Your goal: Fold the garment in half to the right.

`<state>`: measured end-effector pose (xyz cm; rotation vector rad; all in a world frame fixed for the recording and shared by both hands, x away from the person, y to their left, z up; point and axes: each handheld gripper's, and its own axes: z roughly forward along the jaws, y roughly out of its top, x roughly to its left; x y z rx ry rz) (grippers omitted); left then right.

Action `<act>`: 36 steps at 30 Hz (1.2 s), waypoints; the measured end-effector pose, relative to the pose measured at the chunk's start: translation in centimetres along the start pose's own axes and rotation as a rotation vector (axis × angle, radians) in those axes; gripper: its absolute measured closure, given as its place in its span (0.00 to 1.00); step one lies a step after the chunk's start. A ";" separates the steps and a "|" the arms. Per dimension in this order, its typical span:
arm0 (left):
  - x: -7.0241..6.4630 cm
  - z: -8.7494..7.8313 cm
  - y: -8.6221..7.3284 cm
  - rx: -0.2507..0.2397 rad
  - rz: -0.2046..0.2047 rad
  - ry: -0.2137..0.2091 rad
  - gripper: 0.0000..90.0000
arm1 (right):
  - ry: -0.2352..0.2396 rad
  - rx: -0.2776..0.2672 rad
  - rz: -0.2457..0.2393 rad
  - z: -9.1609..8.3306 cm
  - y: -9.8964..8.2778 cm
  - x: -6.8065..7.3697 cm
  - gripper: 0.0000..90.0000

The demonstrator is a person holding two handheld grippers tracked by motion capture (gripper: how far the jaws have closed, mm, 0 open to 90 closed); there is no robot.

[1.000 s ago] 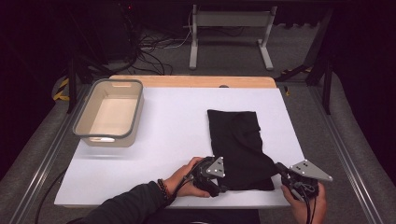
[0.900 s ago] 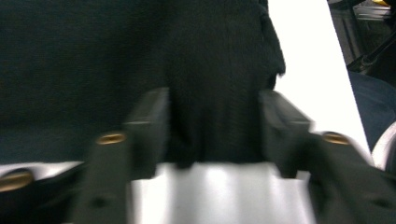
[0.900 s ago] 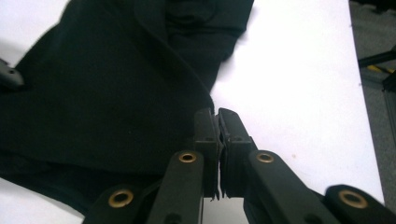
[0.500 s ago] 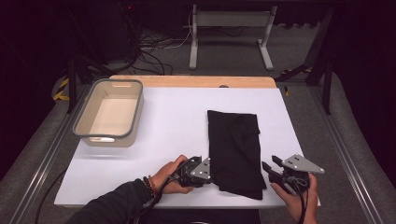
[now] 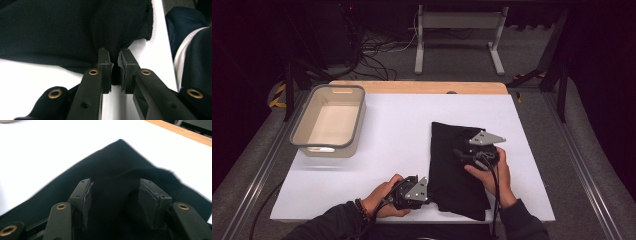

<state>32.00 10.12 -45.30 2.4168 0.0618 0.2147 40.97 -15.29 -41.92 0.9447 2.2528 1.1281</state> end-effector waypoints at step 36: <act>0.2 0.3 -0.9 -0.064 -0.011 -0.016 0.88 | -0.231 0.036 0.160 0.0 -1.3 -7.9 0.89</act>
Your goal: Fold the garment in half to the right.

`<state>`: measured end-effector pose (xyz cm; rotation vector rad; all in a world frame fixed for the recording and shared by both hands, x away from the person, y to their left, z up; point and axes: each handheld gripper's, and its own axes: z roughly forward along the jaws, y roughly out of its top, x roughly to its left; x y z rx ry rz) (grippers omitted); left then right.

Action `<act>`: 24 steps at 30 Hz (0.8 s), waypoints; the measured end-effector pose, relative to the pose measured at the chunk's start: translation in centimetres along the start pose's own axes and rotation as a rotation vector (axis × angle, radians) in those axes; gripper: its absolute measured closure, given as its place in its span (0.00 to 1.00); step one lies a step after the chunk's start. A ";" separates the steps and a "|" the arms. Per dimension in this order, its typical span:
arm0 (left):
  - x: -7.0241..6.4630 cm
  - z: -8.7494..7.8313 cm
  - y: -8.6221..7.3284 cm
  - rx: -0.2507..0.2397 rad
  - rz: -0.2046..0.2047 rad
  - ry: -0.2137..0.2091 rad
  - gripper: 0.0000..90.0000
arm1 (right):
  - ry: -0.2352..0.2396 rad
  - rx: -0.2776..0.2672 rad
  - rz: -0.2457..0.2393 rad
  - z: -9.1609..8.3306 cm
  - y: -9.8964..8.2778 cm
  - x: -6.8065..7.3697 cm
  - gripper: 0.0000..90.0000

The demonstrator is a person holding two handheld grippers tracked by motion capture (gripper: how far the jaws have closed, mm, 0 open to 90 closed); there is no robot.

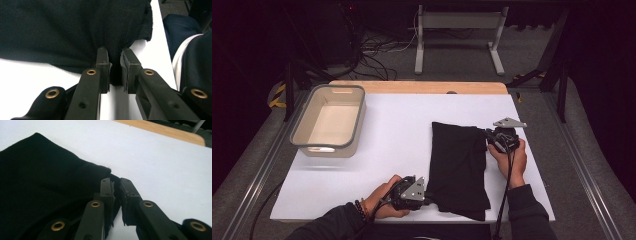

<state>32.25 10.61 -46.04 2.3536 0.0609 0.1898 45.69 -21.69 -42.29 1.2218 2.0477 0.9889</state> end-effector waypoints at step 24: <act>0.0 -0.7 -0.1 -0.021 -0.006 0.023 0.79 | 0.006 0.130 -0.015 0.8 -2.4 0.7 0.50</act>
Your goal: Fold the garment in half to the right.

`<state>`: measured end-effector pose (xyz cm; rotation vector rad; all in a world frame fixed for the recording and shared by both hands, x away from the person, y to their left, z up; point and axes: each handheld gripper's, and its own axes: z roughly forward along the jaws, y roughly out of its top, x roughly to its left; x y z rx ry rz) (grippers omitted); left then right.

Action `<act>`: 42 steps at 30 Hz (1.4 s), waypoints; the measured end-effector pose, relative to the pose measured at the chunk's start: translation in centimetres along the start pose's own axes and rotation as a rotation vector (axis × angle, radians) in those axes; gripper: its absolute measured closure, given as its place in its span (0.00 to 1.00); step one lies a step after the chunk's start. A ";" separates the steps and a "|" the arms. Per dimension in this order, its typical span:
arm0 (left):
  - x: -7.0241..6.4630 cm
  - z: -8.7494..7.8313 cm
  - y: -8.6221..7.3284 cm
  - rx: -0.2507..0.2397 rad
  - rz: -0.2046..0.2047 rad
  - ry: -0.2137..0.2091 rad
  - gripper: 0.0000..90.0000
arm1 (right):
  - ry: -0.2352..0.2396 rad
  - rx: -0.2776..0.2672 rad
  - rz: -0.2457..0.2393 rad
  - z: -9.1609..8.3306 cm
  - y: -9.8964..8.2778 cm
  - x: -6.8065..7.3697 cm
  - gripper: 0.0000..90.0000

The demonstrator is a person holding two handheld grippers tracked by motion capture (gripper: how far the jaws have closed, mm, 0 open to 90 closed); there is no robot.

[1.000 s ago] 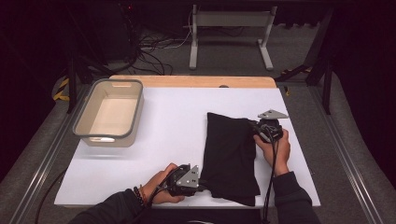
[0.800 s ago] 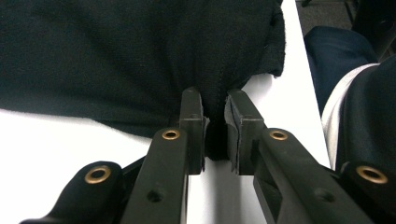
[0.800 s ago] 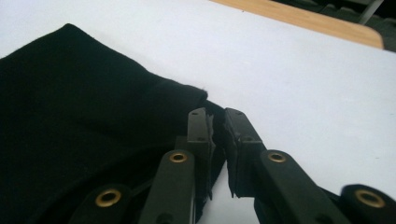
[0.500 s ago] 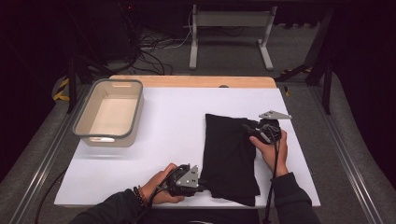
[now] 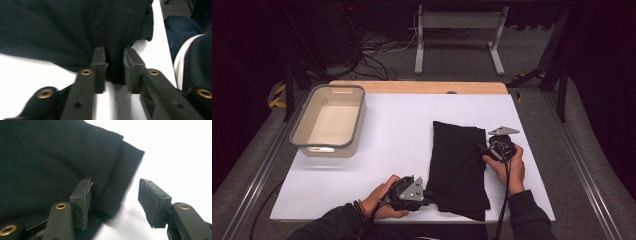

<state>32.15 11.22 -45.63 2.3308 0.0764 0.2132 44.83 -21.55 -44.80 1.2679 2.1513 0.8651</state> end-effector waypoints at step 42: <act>17.2 7.7 3.9 -0.002 -0.576 0.300 0.50 | 0.070 -0.129 -0.060 -1.2 -0.1 0.2 0.38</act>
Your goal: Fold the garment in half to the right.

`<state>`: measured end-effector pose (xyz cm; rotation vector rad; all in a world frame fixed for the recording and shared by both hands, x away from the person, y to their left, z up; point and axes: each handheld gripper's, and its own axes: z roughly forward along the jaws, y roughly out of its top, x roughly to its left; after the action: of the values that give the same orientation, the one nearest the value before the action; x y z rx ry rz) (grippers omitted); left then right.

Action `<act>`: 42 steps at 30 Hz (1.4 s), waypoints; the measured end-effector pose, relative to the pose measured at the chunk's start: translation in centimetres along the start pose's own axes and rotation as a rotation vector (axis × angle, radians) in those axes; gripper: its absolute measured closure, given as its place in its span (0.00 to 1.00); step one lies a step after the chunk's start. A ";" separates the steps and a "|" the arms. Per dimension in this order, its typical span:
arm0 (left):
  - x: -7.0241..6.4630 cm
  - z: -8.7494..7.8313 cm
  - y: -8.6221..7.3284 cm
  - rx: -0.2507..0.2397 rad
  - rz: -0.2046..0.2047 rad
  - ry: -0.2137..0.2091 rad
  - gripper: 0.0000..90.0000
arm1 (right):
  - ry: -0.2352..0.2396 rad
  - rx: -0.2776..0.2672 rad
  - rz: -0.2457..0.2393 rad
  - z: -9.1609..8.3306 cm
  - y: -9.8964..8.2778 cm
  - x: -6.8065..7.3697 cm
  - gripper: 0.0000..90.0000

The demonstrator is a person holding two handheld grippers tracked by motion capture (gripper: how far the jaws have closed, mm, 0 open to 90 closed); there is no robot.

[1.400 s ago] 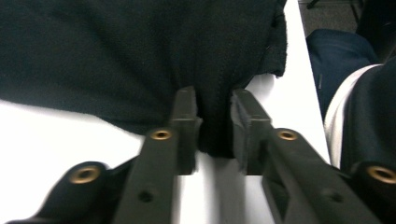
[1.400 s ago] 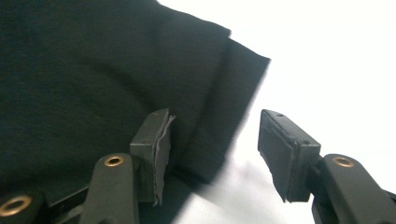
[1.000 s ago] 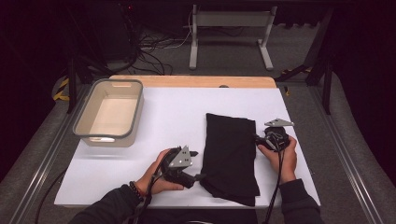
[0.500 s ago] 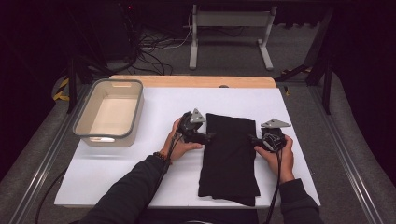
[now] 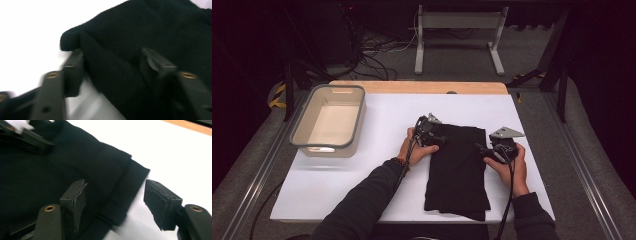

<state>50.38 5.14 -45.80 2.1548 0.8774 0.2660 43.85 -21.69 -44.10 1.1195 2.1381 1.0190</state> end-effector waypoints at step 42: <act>6.9 -2.8 -1.4 -0.026 -0.158 0.093 0.33 | 0.358 0.064 -0.244 -3.8 -3.4 11.1 0.21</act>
<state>53.56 12.05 -45.62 2.0494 1.0855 0.2974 33.76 -15.01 -45.71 0.7176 2.5297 1.1065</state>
